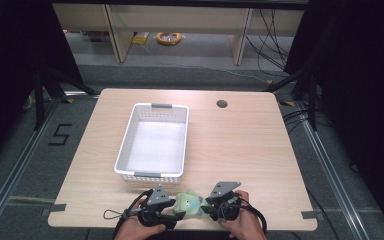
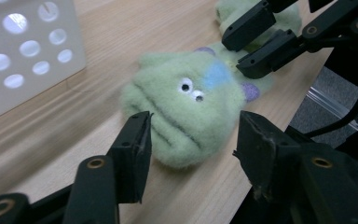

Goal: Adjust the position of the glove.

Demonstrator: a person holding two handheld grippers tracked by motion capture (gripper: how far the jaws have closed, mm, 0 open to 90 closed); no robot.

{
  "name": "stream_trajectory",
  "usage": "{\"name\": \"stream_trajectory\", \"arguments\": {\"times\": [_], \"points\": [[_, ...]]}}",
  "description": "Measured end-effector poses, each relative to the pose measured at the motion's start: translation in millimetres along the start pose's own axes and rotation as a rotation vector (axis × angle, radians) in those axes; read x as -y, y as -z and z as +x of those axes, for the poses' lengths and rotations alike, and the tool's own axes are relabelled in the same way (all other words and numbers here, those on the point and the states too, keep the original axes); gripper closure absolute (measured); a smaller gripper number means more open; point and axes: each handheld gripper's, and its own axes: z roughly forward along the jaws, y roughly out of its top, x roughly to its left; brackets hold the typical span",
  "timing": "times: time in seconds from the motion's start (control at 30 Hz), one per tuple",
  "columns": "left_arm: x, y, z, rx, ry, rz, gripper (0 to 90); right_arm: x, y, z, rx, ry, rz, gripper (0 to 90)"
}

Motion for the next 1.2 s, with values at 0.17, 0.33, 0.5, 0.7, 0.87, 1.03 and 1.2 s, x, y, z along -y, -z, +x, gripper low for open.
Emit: {"name": "stream_trajectory", "arguments": {"times": [0.17, 0.33, 0.5, 0.7, 0.87, 1.03, 1.2], "points": [[0.5, -7.4, -3.0, 0.000, -0.039, 0.024, 51.1, 0.9, 0.7, -2.1, -0.021, -0.015, 0.011, 68.5], [3.4, -9.4, -2.8, -0.025, -0.051, 0.034, 58.1, 2.4, -0.9, -2.1, -0.019, 0.005, 0.005, 69.1], [4.5, -10.1, -5.2, -0.035, -0.111, 0.045, 65.1, 4.3, -2.0, -0.4, -0.005, 0.003, -0.014, 69.2], [3.6, -9.4, -5.1, -0.017, -0.115, 0.047, 73.6, 4.6, -1.8, -1.5, -0.011, 0.017, -0.005, 70.2], [4.3, -9.4, -4.1, -0.019, -0.088, 0.048, 76.8, 3.8, -2.7, -1.6, -0.025, 0.028, -0.004, 78.2], [4.0, -7.5, -3.4, -0.003, -0.064, 0.029, 79.8, 4.3, -3.8, -0.5, -0.014, 0.023, -0.025, 83.8], [2.5, -3.3, -2.2, 0.018, -0.054, 0.020, 80.7, 1.9, -0.5, -2.9, -0.058, 0.017, -0.037, 86.4]]}}
